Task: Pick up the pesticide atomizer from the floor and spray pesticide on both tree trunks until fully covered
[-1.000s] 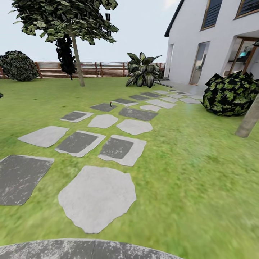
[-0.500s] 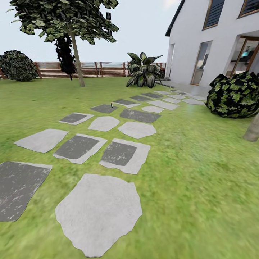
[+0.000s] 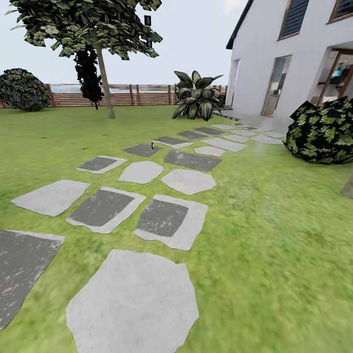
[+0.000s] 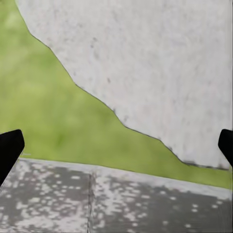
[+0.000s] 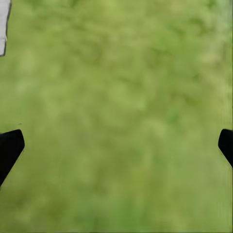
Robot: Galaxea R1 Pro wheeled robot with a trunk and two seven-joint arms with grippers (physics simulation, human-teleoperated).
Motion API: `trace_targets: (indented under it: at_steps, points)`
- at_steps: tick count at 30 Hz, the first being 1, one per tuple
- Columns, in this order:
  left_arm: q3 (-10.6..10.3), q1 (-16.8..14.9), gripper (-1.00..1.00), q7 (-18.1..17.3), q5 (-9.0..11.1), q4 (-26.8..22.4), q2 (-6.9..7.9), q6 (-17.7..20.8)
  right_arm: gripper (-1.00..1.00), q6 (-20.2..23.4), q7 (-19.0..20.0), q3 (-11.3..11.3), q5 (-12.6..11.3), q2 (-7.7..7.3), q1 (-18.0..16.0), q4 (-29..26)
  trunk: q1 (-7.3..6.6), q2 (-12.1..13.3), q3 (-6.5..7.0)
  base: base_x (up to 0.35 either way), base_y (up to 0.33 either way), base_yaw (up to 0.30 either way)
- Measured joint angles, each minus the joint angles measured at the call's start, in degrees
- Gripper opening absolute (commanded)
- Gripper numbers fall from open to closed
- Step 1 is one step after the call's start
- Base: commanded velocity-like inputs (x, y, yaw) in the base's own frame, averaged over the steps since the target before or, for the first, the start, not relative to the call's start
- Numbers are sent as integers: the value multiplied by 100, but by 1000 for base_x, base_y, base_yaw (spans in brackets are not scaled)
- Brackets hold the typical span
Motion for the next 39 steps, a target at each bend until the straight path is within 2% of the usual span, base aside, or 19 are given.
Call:
trace_targets:
  at_steps: [13, 39]
  points:
    - [0, -3, 100, 0, 8, 0, -6, -6, 100, 1, 0, -18, 5, 0, 2, 3, 0, 0, 0, 337, 38, 0]
    - [-2, -3, 100, 0, 6, 0, -4, -7, 100, -2, 0, -18, 1, 0, -1, -4, 0, 0, 0, 318, 185, 0]
